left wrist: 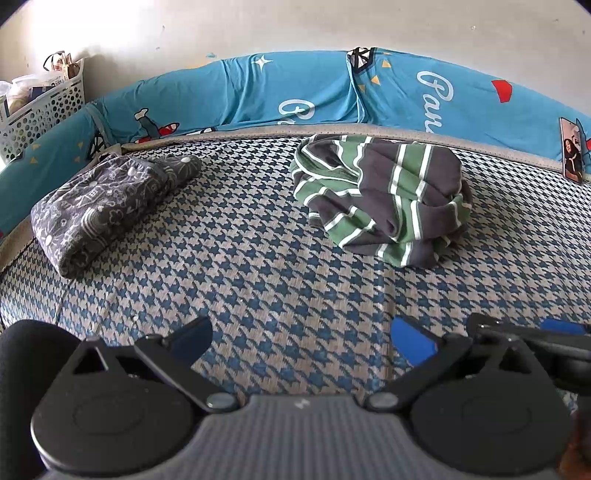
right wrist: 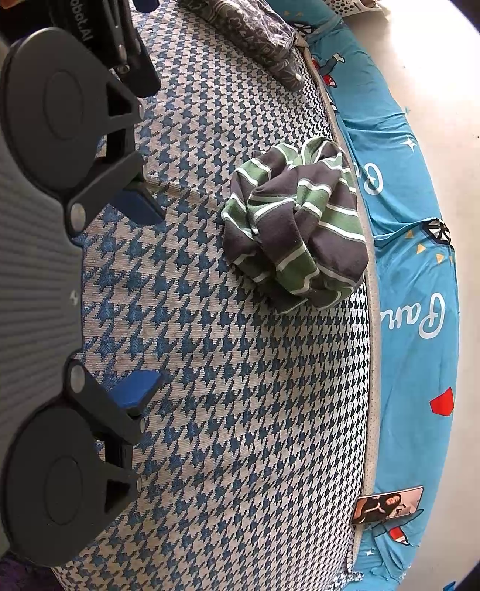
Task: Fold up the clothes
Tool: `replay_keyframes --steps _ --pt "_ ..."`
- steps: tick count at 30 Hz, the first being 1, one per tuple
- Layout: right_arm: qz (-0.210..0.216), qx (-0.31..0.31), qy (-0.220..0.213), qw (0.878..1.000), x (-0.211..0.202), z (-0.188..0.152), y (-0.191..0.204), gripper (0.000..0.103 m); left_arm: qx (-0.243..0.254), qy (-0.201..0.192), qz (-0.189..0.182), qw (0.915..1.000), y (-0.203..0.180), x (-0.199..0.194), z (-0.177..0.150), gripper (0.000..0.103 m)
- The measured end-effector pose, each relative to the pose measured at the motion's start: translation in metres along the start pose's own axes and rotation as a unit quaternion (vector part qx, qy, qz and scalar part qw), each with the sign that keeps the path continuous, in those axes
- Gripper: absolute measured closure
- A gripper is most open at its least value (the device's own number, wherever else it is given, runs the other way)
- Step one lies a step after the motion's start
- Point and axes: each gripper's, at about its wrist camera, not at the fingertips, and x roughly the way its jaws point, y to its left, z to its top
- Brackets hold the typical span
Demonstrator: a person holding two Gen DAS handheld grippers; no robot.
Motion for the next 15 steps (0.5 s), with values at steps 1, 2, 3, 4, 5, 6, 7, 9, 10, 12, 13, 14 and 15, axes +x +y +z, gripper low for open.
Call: replay_keyframes --steps 1,2,3,4,5,6,7,9,10,12,13,14,15 --pt "0.000 0.000 0.000 1.000 0.0003 -0.0001 0.0002 0.017 0.000 0.000 0.000 1.0000 0.0002 0.0003 -0.0001 0.000" --pt "0.000 -0.001 0.001 1.000 0.0001 -0.0003 0.0004 0.017 -0.001 0.001 0.000 1.0000 0.0004 0.0007 0.0000 0.000" --pt "0.000 -0.001 0.001 1.000 0.0002 -0.0003 0.0005 0.017 -0.001 0.001 0.000 1.0000 0.0006 0.0010 0.0001 0.000" --pt "0.000 -0.002 0.001 1.000 0.0004 -0.0004 0.0007 0.017 -0.001 0.001 0.000 1.0000 0.0008 0.0014 0.0002 0.000" --pt "-0.001 -0.002 0.001 1.000 0.0005 -0.0003 0.0010 0.017 -0.001 0.002 -0.001 1.0000 0.0008 0.0019 0.0002 0.000" --pt "-0.001 -0.003 0.002 1.000 0.0007 -0.0003 0.0011 0.017 -0.001 0.002 -0.001 1.0000 0.0009 0.0023 0.0000 0.000" --pt "-0.001 -0.003 0.002 1.000 0.0008 -0.0002 0.0012 0.017 -0.001 0.002 -0.001 1.0000 0.0009 0.0026 -0.0002 0.000" --pt "-0.001 -0.003 0.002 1.000 0.0010 -0.0002 0.0013 0.017 -0.002 0.002 -0.001 1.0000 0.0011 0.0031 -0.0007 0.000" --pt "-0.001 -0.003 0.002 1.000 0.0010 -0.0002 0.0013 0.017 -0.002 0.003 -0.002 1.0000 0.0011 0.0034 -0.0008 0.000" --pt "-0.002 -0.003 0.003 1.000 0.0011 -0.0006 0.0016 0.017 -0.002 0.003 -0.002 1.0000 0.0011 0.0040 -0.0011 0.000" --pt "-0.002 -0.003 0.004 1.000 0.0013 -0.0007 0.0017 0.017 -0.002 0.003 -0.002 1.0000 0.0010 0.0044 -0.0013 0.000" --pt "-0.003 -0.003 0.004 1.000 0.0016 -0.0007 0.0018 0.017 -0.002 0.003 -0.003 1.0000 0.0010 0.0050 -0.0014 0.000" --pt "-0.003 -0.003 0.004 1.000 0.0018 -0.0008 0.0019 0.017 -0.002 0.003 -0.004 1.0000 0.0011 0.0055 -0.0016 0.000"
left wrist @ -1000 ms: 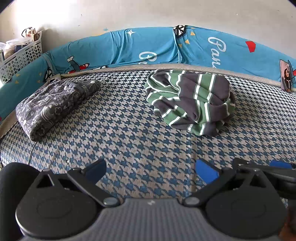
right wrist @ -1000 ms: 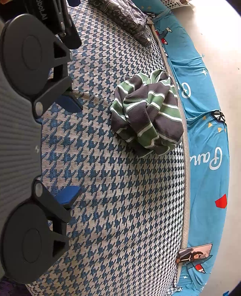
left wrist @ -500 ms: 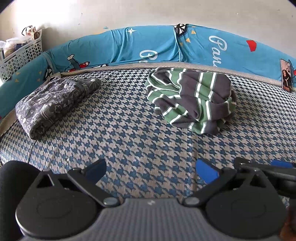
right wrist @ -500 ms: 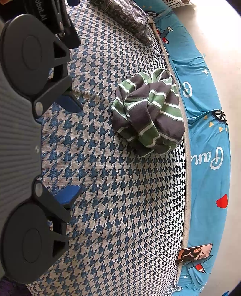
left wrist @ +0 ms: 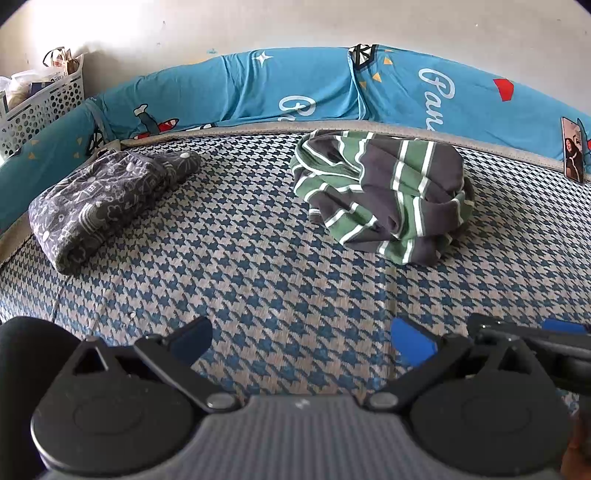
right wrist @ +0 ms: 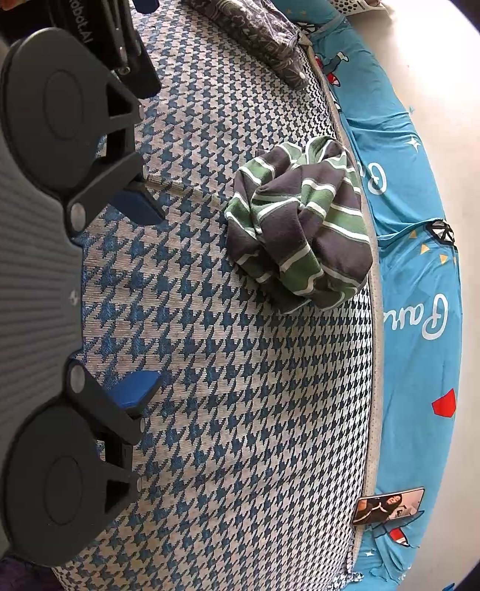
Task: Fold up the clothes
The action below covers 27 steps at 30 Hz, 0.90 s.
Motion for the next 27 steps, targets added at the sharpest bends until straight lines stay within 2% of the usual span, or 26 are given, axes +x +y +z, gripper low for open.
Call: replay_keyframes --steps 27 --pt "-0.010 -0.016 0.021 1.000 0.013 -0.002 0.009 0.017 -0.015 0.020 -0.006 0.9997 0.009 0.020 -0.003 0.000"
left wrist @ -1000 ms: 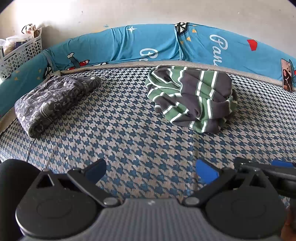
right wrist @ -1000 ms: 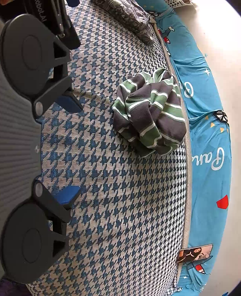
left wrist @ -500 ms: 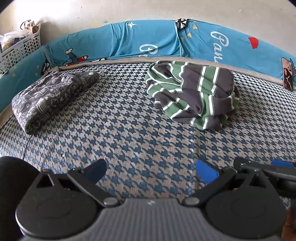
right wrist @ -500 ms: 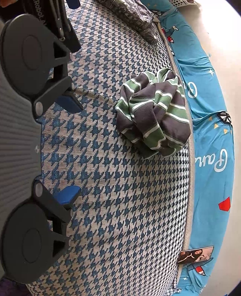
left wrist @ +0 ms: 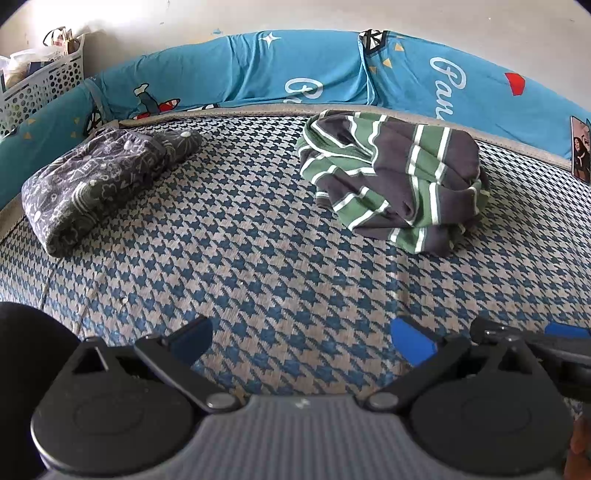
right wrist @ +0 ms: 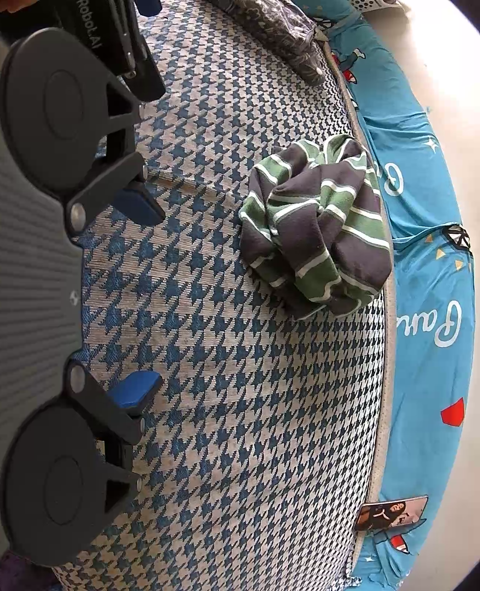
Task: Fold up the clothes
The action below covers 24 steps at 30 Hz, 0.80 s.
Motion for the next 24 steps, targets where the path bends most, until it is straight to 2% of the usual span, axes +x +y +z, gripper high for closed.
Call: replay_keyframes --steps 17,22,24 --pt "-0.003 -0.026 0.024 0.999 0.017 0.003 0.018 0.017 -0.014 0.012 0.000 0.9998 0.017 0.023 0.007 0.000" --pt "-0.002 -0.039 0.027 0.999 0.025 0.008 0.024 0.021 -0.018 0.018 0.003 0.9997 0.027 0.032 0.010 0.000" --pt "-0.002 -0.049 0.025 0.998 0.028 0.014 0.026 0.028 -0.019 0.018 0.004 0.9997 0.031 0.036 0.014 0.000"
